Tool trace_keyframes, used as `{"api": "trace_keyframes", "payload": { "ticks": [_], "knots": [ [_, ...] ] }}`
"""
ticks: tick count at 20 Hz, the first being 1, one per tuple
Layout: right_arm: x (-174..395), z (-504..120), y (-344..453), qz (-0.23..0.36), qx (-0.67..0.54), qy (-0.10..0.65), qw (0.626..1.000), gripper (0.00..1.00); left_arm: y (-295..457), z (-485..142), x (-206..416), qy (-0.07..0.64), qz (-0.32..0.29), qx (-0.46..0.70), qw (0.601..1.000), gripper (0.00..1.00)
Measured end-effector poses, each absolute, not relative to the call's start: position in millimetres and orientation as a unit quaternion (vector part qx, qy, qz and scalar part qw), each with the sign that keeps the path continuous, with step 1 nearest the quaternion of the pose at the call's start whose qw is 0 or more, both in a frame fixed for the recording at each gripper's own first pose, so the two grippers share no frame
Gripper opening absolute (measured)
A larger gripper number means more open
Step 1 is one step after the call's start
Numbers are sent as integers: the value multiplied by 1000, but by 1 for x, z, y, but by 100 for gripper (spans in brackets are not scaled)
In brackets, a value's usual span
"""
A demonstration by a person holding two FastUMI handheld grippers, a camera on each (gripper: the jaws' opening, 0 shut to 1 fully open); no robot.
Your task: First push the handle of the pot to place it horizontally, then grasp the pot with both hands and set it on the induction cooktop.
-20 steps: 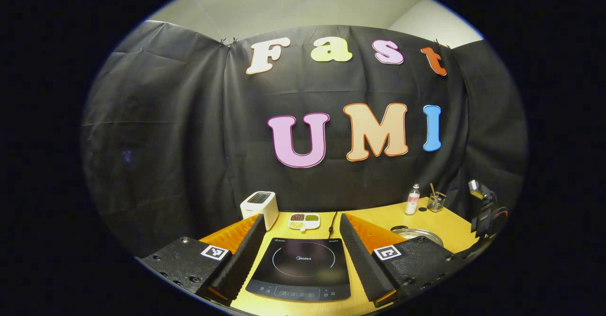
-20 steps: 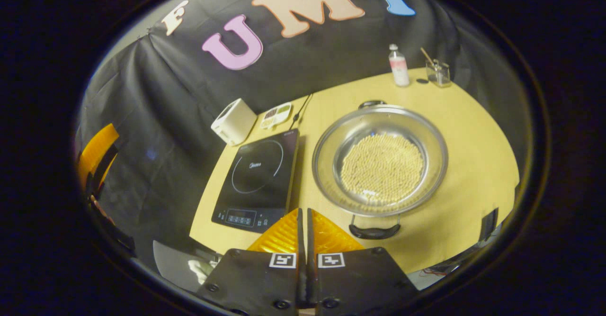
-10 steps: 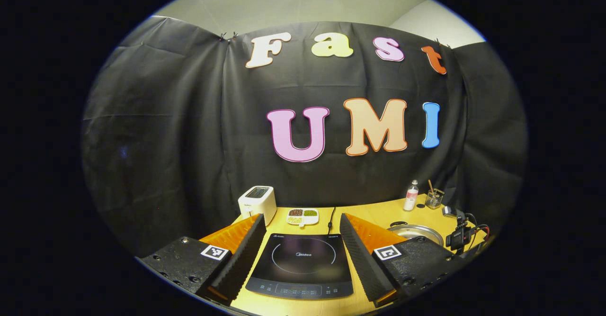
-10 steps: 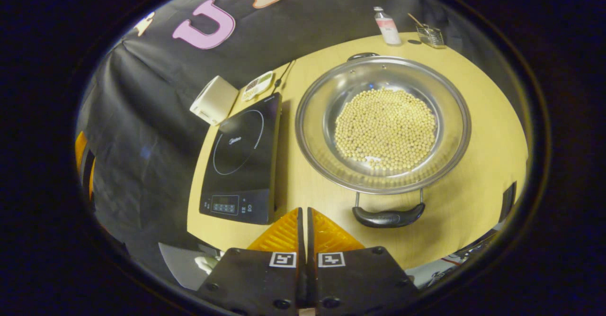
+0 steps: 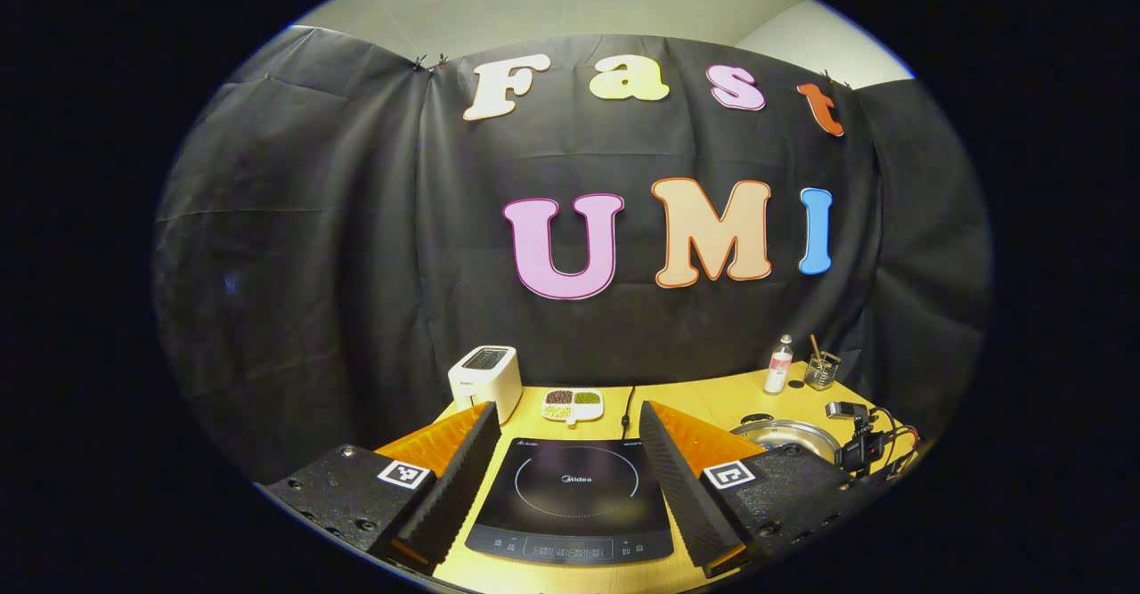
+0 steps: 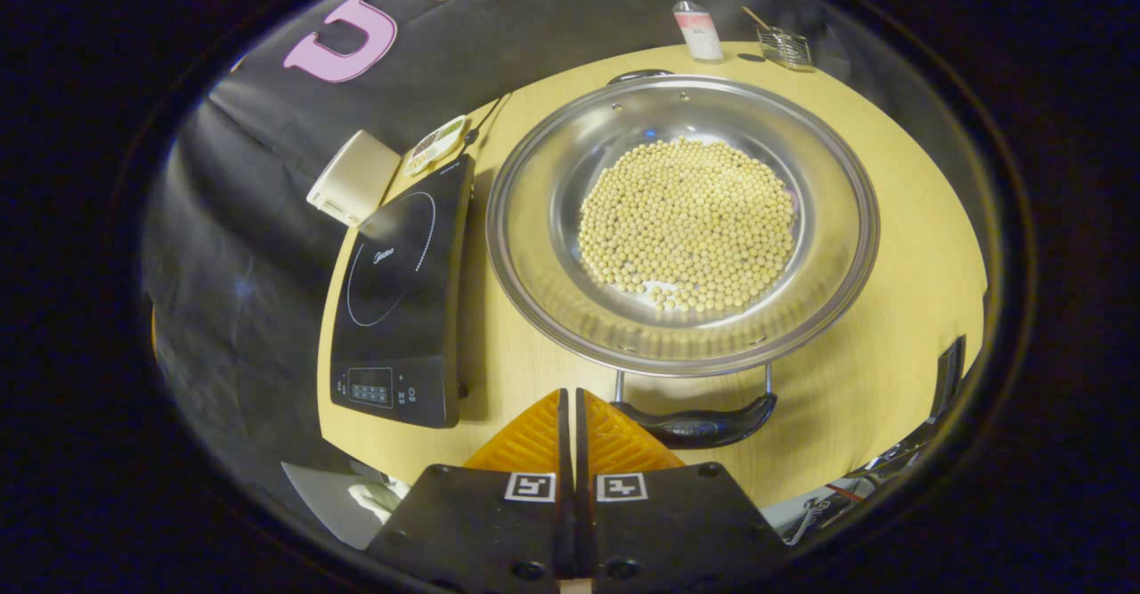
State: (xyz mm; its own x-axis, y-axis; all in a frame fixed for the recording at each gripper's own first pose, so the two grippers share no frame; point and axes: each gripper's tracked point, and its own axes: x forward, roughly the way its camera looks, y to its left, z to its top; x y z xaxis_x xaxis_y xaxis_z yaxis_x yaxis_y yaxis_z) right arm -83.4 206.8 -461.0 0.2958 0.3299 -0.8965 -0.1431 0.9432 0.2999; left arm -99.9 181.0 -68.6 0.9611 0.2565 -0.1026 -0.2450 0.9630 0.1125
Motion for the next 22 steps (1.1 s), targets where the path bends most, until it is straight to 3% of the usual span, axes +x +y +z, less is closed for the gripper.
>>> {"api": "trace_keyframes", "payload": {
  "ticks": [1, 3, 6, 11, 15, 17, 22],
  "knots": [
    [-82, -462, 206, 145, 80, 575, 801, 2, 181, -70, -98, 59, 127, 49, 989, 92],
    [-81, -462, 201, 141, 73, 573, 804, 5, 180, -72, -94, 60, 126, 46, 989, 96],
    [-82, -463, 190, 136, 57, 571, 807, 0, 179, -72, -92, 60, 125, 44, 989, 93],
    [-74, -459, 163, 112, 42, 564, 817, 0, 177, -75, -91, 64, 125, 41, 989, 96],
    [-64, -455, 145, 96, 40, 560, 822, 2, 175, -76, -92, 64, 125, 39, 989, 92],
    [-62, -456, 135, 88, 31, 559, 824, 4, 175, -75, -94, 64, 126, 40, 989, 96],
    [-55, -459, 113, 70, 16, 556, 828, 3, 179, -75, -100, 64, 130, 45, 988, 92]
  ]
}}
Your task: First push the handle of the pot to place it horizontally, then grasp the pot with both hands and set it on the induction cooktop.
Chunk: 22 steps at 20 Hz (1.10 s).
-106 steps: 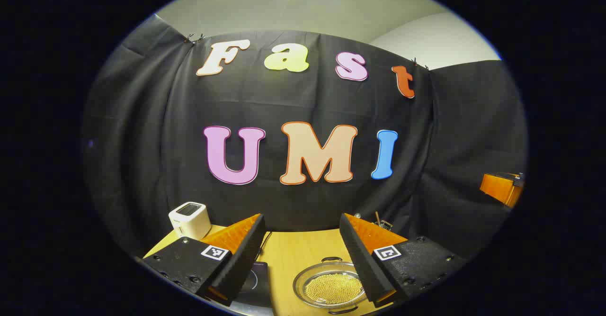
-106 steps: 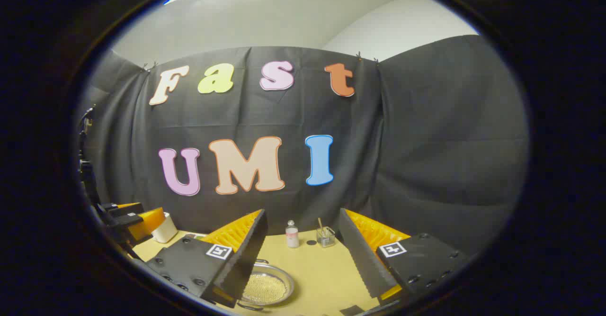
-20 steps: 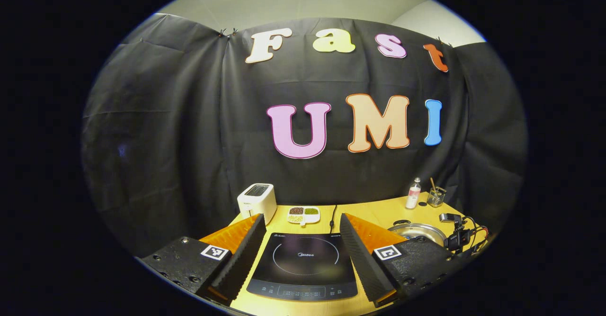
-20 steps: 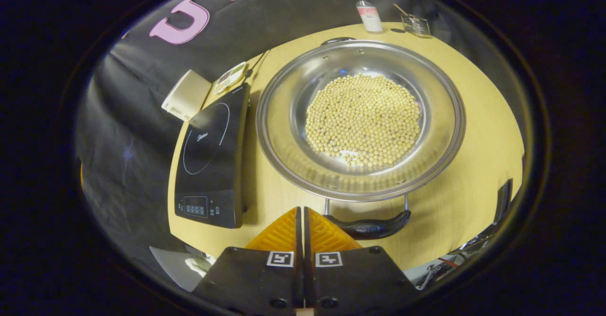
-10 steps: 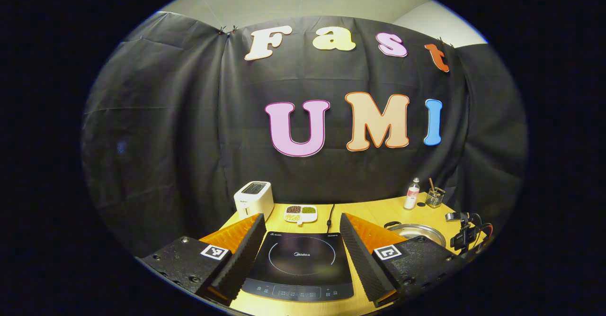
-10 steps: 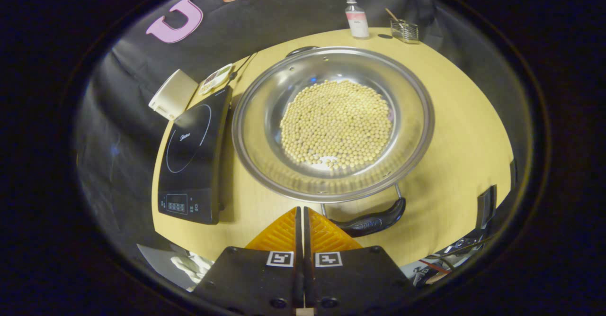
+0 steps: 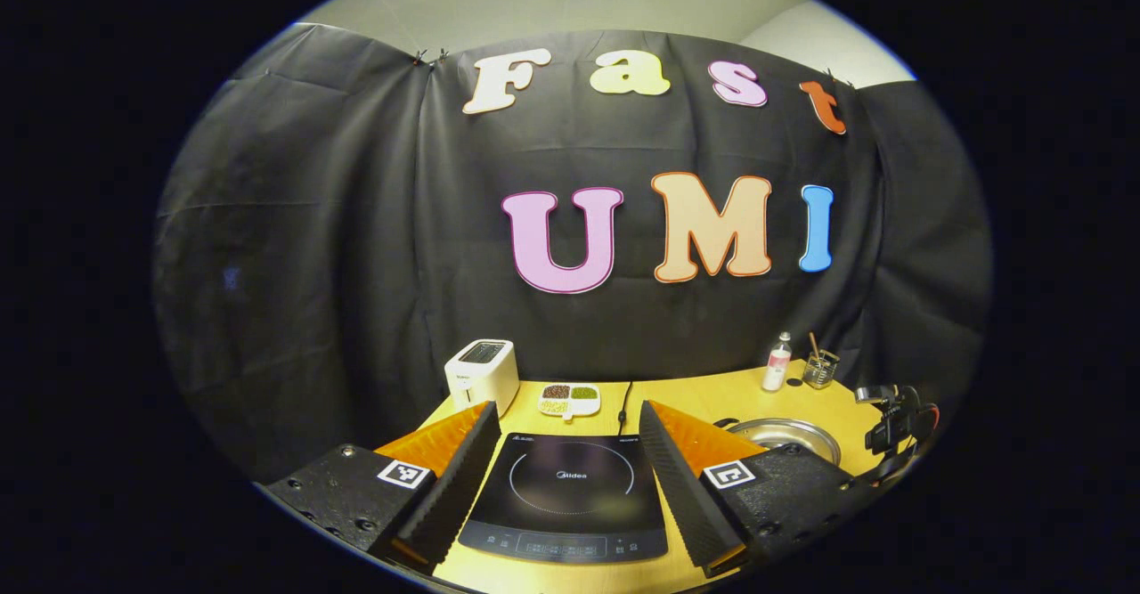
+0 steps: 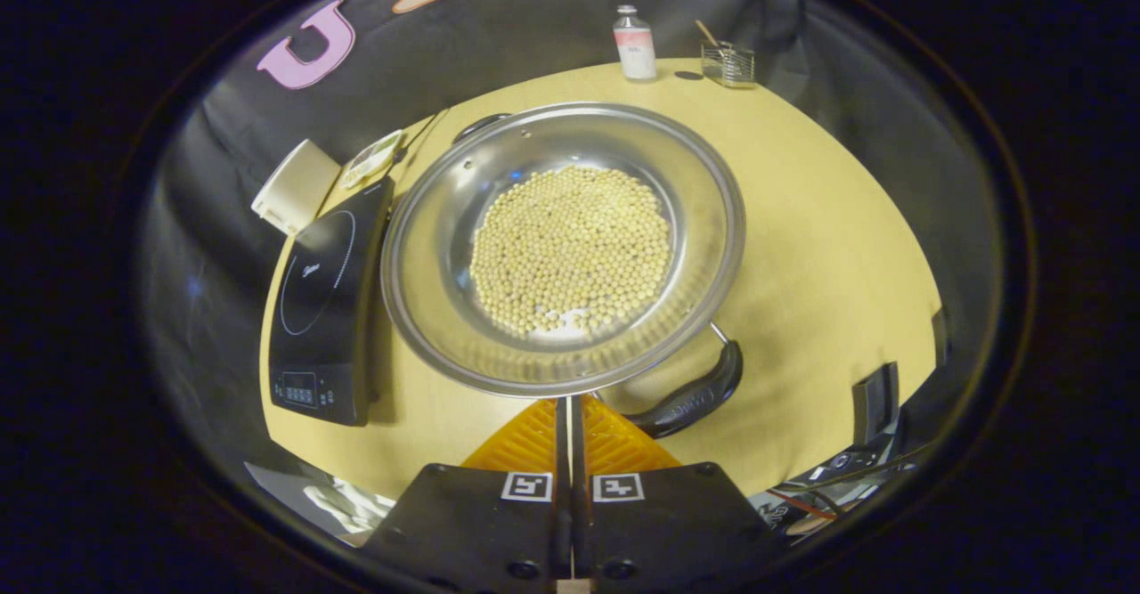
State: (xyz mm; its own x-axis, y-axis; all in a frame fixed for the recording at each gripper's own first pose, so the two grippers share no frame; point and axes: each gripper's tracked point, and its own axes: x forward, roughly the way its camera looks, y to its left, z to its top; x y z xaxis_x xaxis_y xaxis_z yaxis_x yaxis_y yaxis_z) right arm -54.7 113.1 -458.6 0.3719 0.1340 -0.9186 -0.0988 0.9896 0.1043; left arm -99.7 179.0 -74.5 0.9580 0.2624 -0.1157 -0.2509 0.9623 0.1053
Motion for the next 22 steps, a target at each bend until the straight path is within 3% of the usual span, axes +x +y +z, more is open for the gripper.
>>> {"api": "trace_keyframes", "payload": {
  "ticks": [12, 17, 18, 20, 22],
  "knots": [
    [-33, -463, 66, 11, 7, 547, 837, 0, 177, -78, -103, 69, 119, 46, 989, 96],
    [-23, -466, 51, -12, 5, 547, 837, 0, 185, -84, -106, 77, 121, 49, 988, 93],
    [-21, -467, 48, -17, 4, 548, 836, 3, 188, -84, -105, 78, 122, 48, 988, 99],
    [-18, -470, 43, -23, 1, 548, 836, 3, 191, -86, -106, 81, 125, 46, 988, 93],
    [-14, -469, 39, -29, 3, 550, 835, 3, 194, -89, -107, 84, 129, 44, 987, 93]
  ]
}}
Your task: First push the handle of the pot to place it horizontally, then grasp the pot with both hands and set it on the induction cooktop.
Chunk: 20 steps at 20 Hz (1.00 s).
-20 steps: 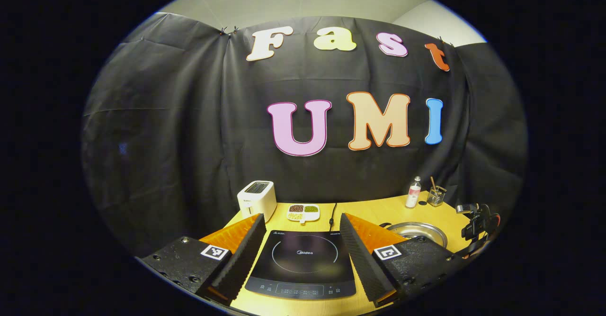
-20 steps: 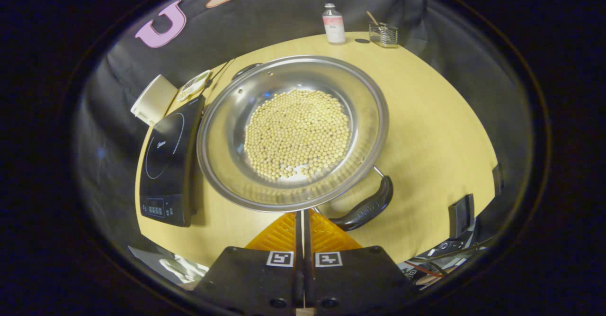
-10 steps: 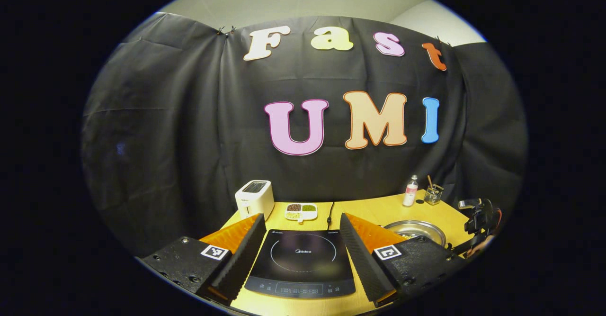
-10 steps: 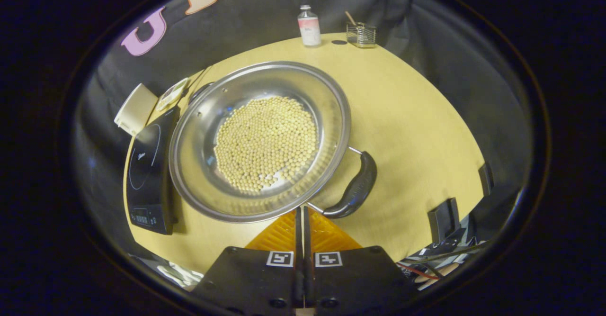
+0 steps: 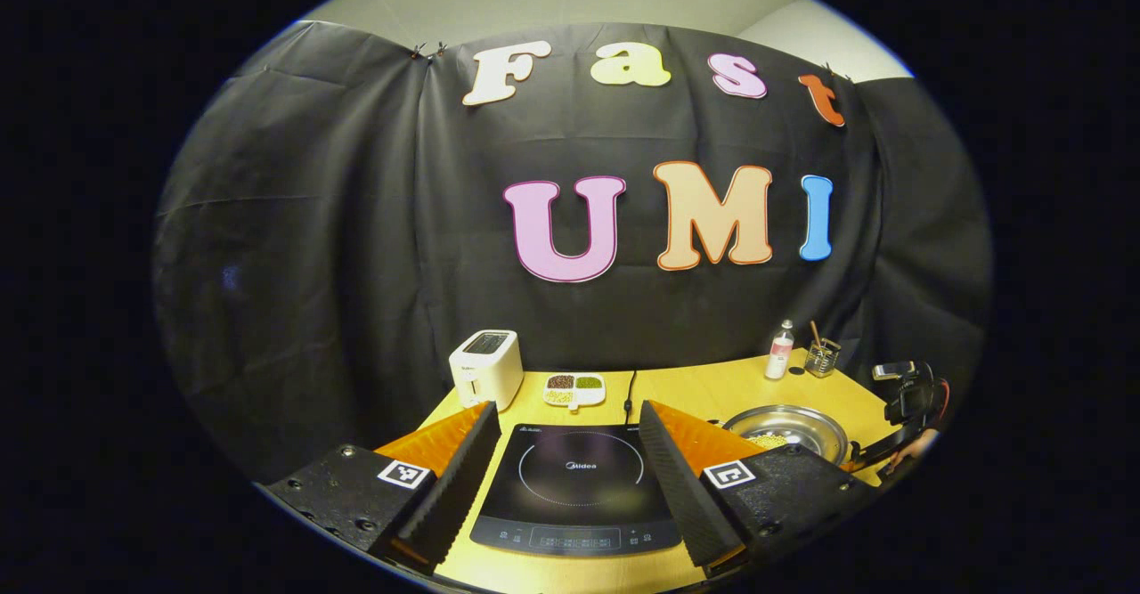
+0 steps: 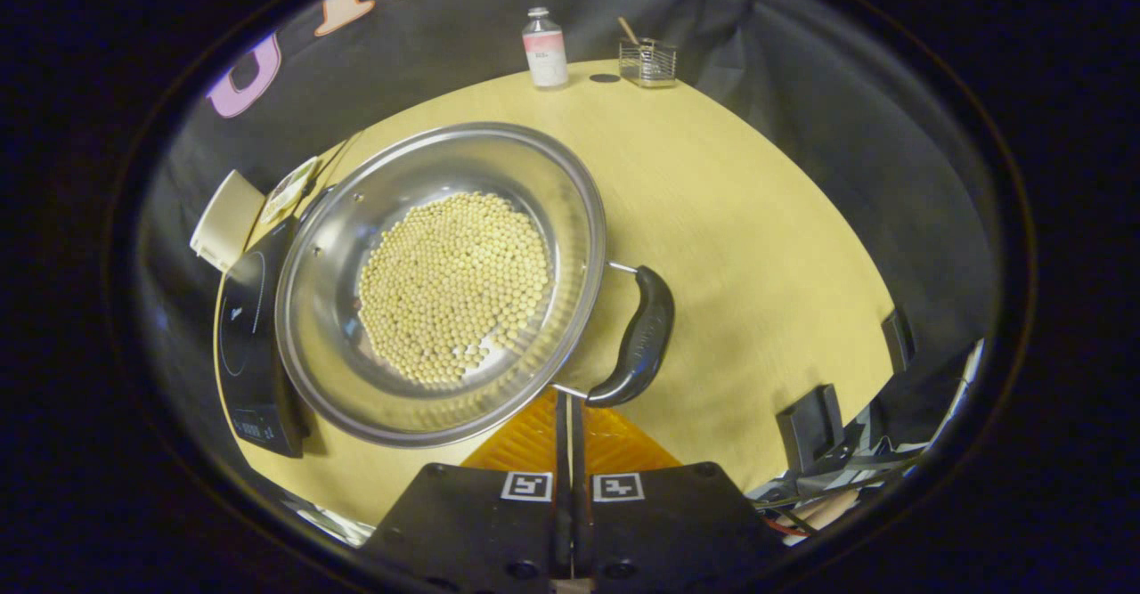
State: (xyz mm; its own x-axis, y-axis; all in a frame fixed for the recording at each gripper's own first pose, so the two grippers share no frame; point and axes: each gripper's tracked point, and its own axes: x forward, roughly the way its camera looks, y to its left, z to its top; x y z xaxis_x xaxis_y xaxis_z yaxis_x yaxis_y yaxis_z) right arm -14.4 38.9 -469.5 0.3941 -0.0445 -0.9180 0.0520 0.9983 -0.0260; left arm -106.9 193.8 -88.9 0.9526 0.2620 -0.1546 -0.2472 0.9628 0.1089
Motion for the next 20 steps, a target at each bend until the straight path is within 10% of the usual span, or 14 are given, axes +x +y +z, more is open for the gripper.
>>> {"api": "trace_keyframes", "payload": {
  "ticks": [20],
  "knots": [
    [40, -463, 5, -22, -3, 561, 828, 2, 154, -100, -62, 104, 133, -7, 986, 96]
  ]
}}
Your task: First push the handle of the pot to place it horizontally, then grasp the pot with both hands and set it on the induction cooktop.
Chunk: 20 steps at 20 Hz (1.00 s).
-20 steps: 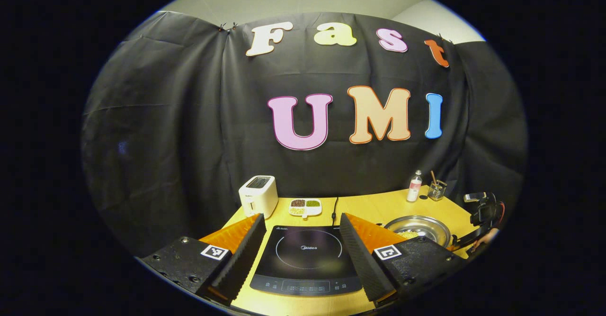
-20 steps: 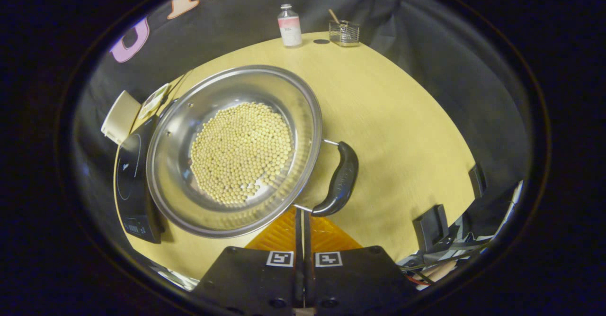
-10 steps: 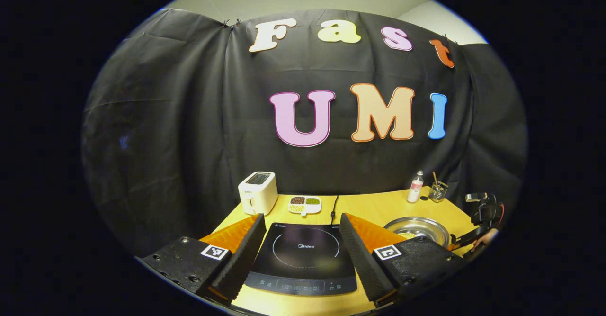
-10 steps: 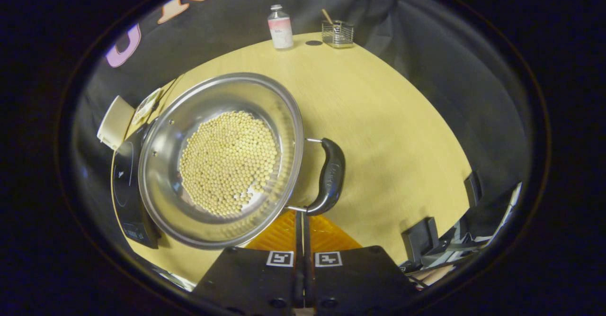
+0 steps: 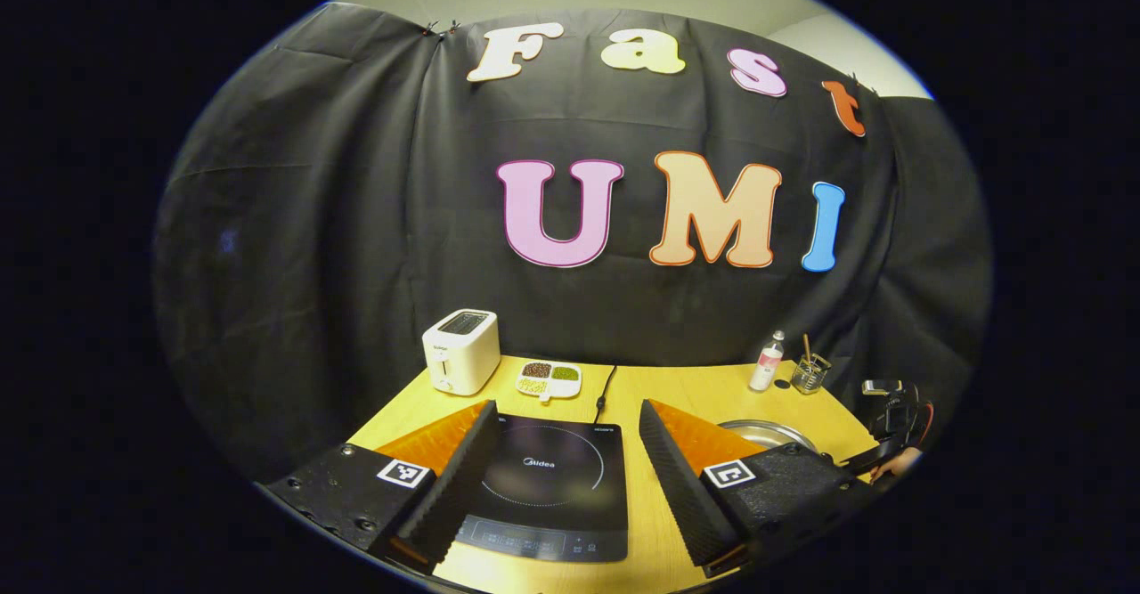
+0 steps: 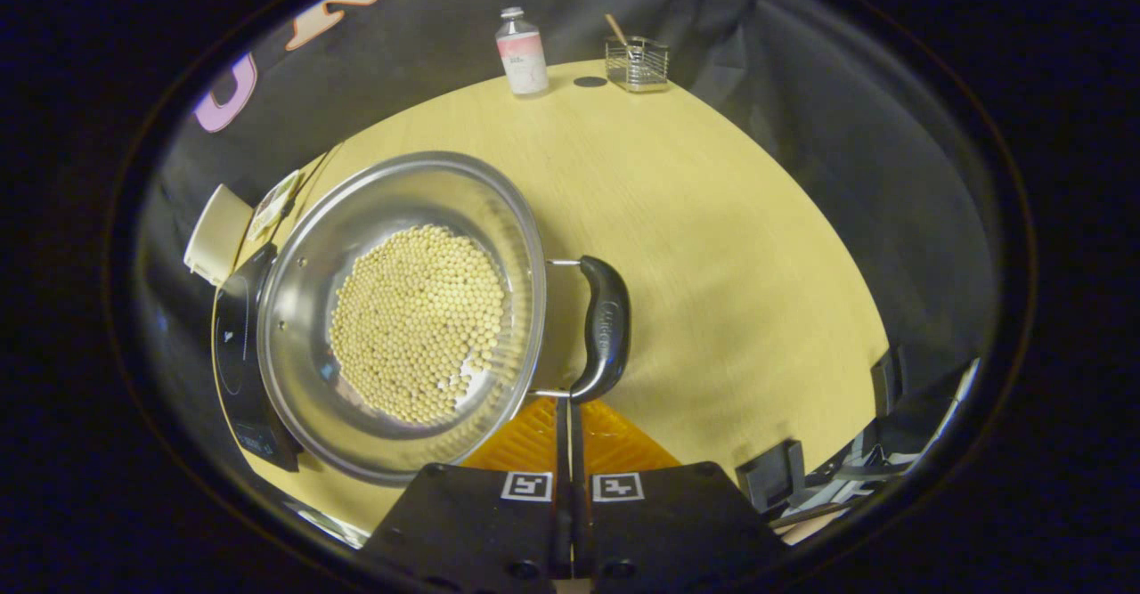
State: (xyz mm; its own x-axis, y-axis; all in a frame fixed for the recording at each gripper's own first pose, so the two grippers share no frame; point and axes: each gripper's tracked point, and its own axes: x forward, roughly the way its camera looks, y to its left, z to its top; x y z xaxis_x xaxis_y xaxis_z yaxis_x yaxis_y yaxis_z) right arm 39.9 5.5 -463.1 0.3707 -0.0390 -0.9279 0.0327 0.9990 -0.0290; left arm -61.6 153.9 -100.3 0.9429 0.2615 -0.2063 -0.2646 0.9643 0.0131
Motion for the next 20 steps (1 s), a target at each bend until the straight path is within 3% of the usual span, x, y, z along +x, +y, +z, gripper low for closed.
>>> {"api": "trace_keyframes", "payload": {
  "ticks": [2, 4, 10, 16, 18, 19, 20],
  "knots": [
    [49, -462, 2, -22, 1, 559, 829, 2, 153, -102, -58, 108, 139, -12, 984, 99],
    [59, -461, 0, -19, 5, 559, 829, 2, 151, -102, -54, 108, 147, -18, 983, 93],
    [87, -459, -3, -4, 3, 560, 828, 0, 144, -105, -45, 111, 171, -18, 979, 96],
    [84, -456, -3, 27, 27, 585, 810, 3, 133, -105, -30, 115, 174, -8, 978, 93],
    [81, -451, -13, 34, 25, 590, 807, 14, 128, -109, -23, 121, 171, -9, 978, 94],
    [80, -448, -19, 34, 30, 594, 803, 31, 125, -112, -18, 125, 168, -10, 978, 96],
    [79, -444, -23, 33, 41, 596, 801, 39, 122, -115, -15, 129, 164, -13, 978, 96]
  ]
}}
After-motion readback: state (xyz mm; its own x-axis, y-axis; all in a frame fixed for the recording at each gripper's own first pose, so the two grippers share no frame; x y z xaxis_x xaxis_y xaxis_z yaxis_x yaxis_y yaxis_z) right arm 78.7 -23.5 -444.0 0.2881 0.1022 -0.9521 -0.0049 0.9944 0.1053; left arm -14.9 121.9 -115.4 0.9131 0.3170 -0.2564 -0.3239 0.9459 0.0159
